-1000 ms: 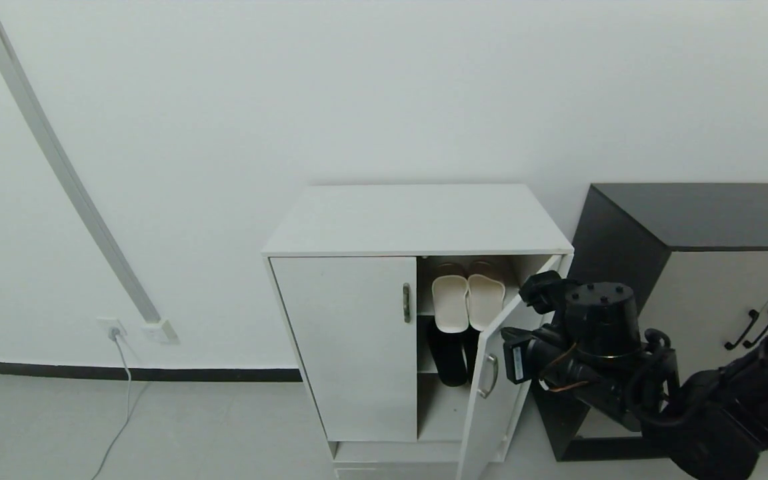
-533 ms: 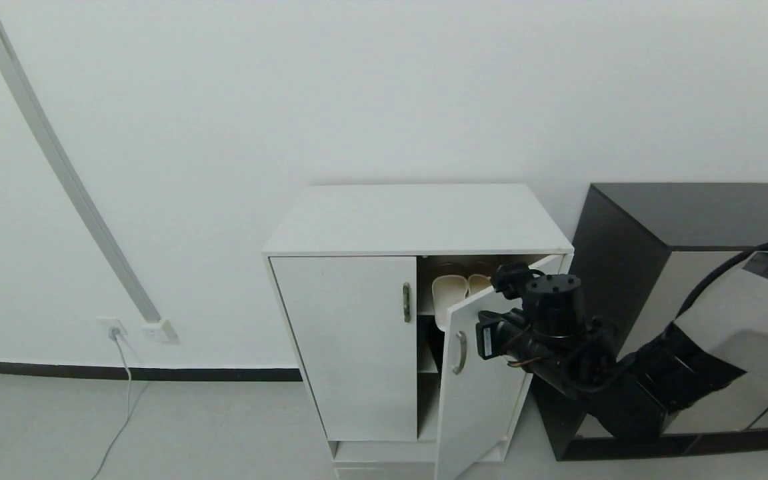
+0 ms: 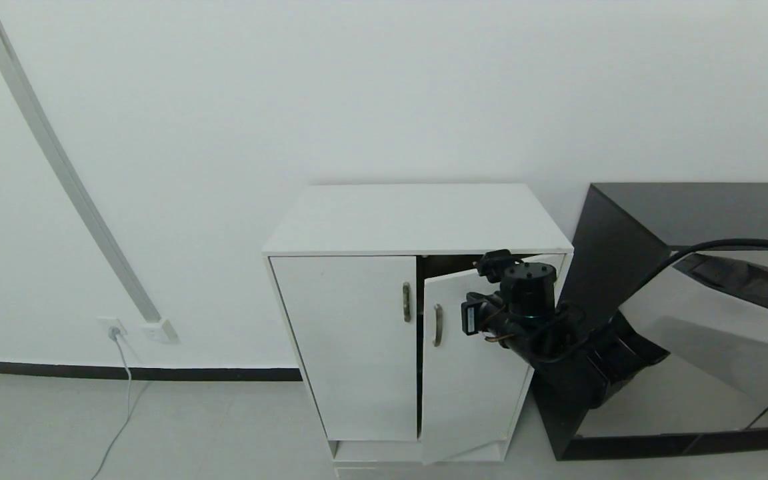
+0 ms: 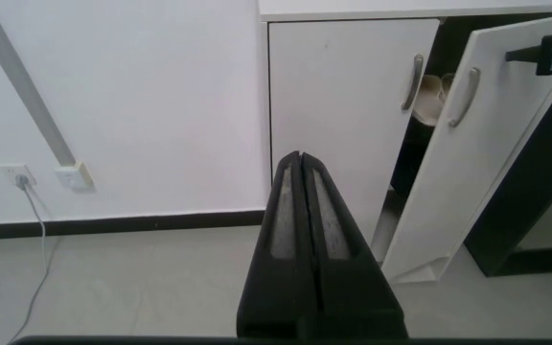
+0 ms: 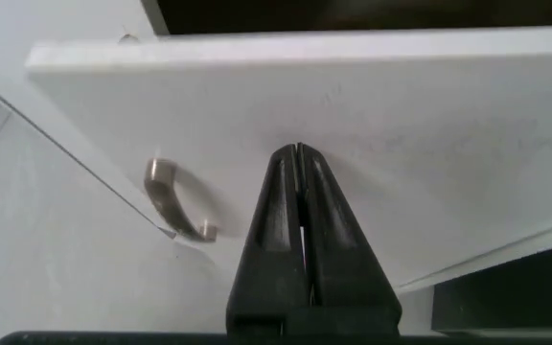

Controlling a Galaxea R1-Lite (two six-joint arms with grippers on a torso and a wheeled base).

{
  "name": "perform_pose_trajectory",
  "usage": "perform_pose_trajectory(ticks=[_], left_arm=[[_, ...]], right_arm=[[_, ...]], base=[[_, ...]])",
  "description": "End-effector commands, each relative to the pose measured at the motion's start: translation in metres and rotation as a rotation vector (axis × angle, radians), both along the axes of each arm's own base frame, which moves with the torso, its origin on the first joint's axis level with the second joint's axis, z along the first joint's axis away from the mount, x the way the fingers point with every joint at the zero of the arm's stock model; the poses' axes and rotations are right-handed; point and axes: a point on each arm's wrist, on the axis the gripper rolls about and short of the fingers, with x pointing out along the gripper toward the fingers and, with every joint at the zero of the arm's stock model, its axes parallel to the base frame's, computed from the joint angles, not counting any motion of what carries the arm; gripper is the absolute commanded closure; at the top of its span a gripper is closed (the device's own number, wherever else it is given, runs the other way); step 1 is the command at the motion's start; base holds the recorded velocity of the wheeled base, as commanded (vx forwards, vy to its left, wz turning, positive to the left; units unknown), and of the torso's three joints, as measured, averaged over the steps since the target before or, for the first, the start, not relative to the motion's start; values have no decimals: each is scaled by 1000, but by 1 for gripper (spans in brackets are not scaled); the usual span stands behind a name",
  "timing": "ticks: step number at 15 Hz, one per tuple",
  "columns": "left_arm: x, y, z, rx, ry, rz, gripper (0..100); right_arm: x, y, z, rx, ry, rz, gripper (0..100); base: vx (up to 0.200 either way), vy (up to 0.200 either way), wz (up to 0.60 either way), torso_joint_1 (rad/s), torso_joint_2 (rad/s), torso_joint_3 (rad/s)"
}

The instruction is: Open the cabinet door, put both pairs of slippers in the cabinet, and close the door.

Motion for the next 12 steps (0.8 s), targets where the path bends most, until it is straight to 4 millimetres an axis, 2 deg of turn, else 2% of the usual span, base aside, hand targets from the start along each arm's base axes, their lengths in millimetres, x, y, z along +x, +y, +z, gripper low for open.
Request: perform_pose_trajectory(ticks=[1,12], left_arm=[[0,0,0,0,1,1,100],[0,0,0,0,1,0,100]], right_arm=[[10,4,-4,6,-10,-4,100],[37,0,-10,15,-27,-41,100]], base=[[0,0,0,0,0,0],[0,0,0,0,0,0]])
